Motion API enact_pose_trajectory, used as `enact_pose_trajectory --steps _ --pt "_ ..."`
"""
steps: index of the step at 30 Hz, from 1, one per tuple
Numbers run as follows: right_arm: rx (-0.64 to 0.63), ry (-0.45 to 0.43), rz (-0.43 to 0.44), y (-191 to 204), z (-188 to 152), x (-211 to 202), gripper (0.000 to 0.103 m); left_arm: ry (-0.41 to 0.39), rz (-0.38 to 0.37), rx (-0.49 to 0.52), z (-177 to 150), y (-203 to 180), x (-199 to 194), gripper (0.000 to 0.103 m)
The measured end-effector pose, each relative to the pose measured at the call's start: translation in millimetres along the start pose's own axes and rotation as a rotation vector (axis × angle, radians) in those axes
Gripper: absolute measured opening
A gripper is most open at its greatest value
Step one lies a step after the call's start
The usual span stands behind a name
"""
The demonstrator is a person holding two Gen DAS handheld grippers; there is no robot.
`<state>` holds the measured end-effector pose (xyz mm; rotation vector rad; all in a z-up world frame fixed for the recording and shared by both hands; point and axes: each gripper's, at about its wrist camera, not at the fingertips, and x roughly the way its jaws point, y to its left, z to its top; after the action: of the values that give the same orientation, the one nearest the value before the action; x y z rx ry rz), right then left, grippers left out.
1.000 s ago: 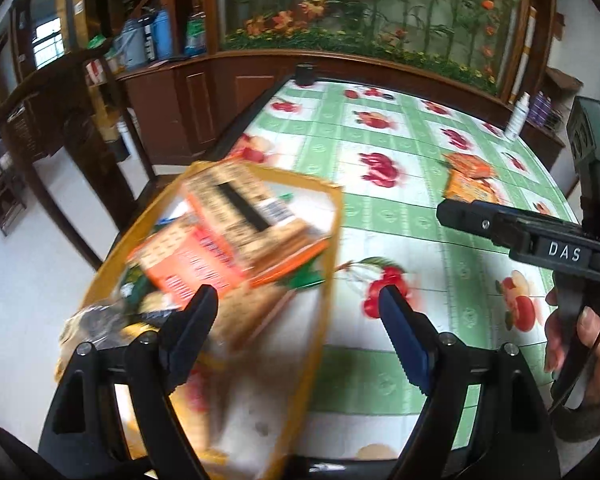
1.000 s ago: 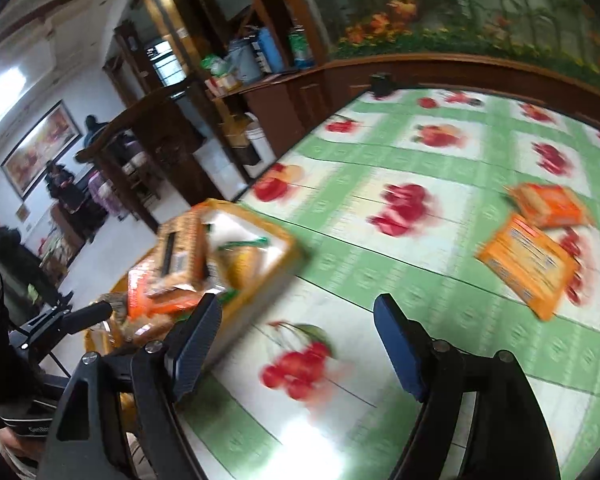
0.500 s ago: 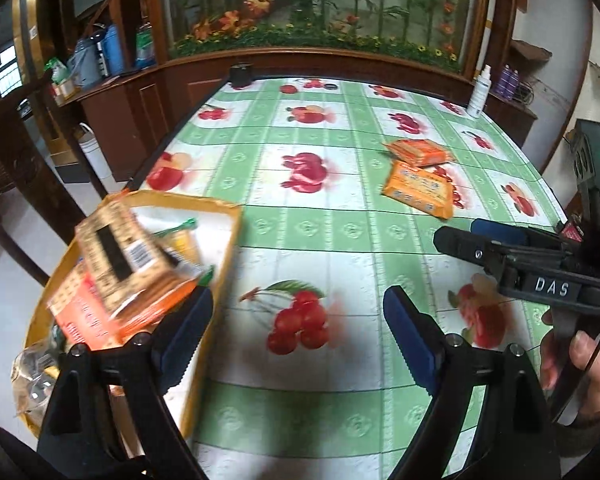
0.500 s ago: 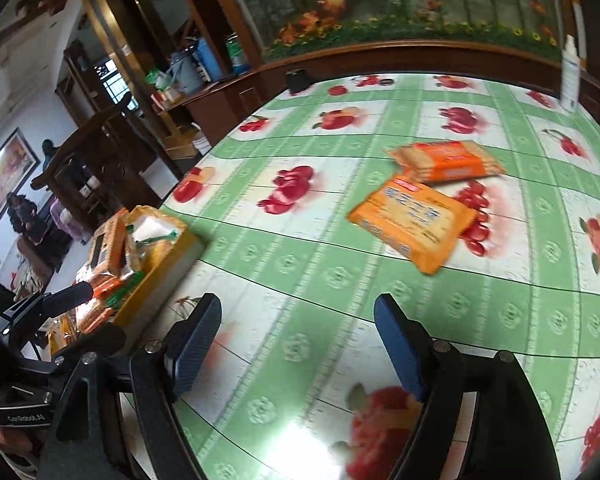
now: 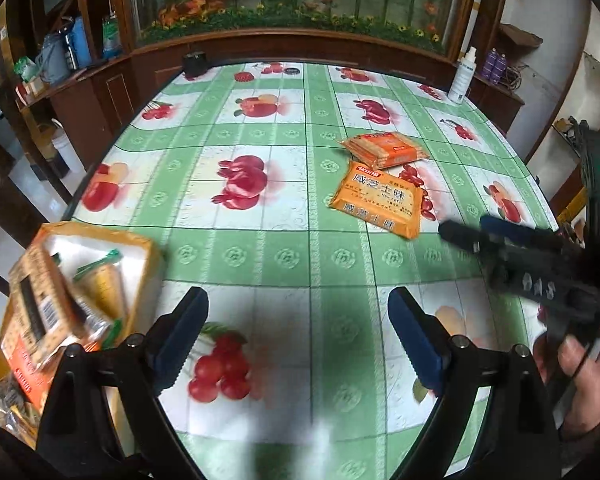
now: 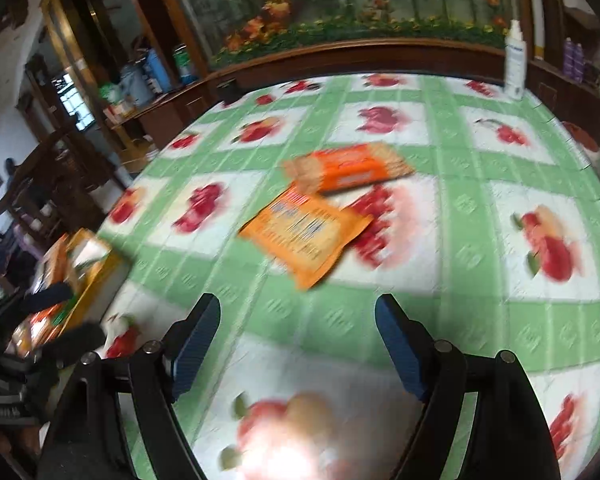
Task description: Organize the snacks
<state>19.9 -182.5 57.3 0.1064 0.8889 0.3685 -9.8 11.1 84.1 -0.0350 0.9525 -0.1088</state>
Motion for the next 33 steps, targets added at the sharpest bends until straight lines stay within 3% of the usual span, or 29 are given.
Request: enact_pose_trajectory --steps 6,14,19,24,25,28,33 --pt "-0.048 0.011 -0.25 -17.0 40.0 36.1 0.08 0.047 -0.001 -0.04 13.4 -1.3 18.6 0.091" --pt "-0.118 0.071 -0.363 -30.2 71.3 79.8 0.08 0.076 0.02 -0.095 33.3 3.3 39.0 0.091" --pt "-0.159 0.131 -0.293 -22.6 58.1 88.7 0.08 0.1 0.038 -0.12 40.2 10.4 55.8 0.092" --pt "-0.201 0.165 -0.015 7.4 34.2 66.8 0.08 0.119 0.045 -0.156 47.0 19.0 71.6 0.092" --pt "-0.198 0.148 -0.015 7.4 34.5 61.4 0.081 0.124 0.042 -0.162 48.5 19.0 74.6 0.092" --pt "-0.183 0.113 -0.125 -4.9 43.0 52.2 0.081 0.131 0.042 -0.14 51.4 13.3 81.8 0.092" --pt "0.034 0.1 -0.011 -46.6 54.5 45.3 0.083 0.159 0.036 -0.036 53.8 -1.0 97.8 0.092"
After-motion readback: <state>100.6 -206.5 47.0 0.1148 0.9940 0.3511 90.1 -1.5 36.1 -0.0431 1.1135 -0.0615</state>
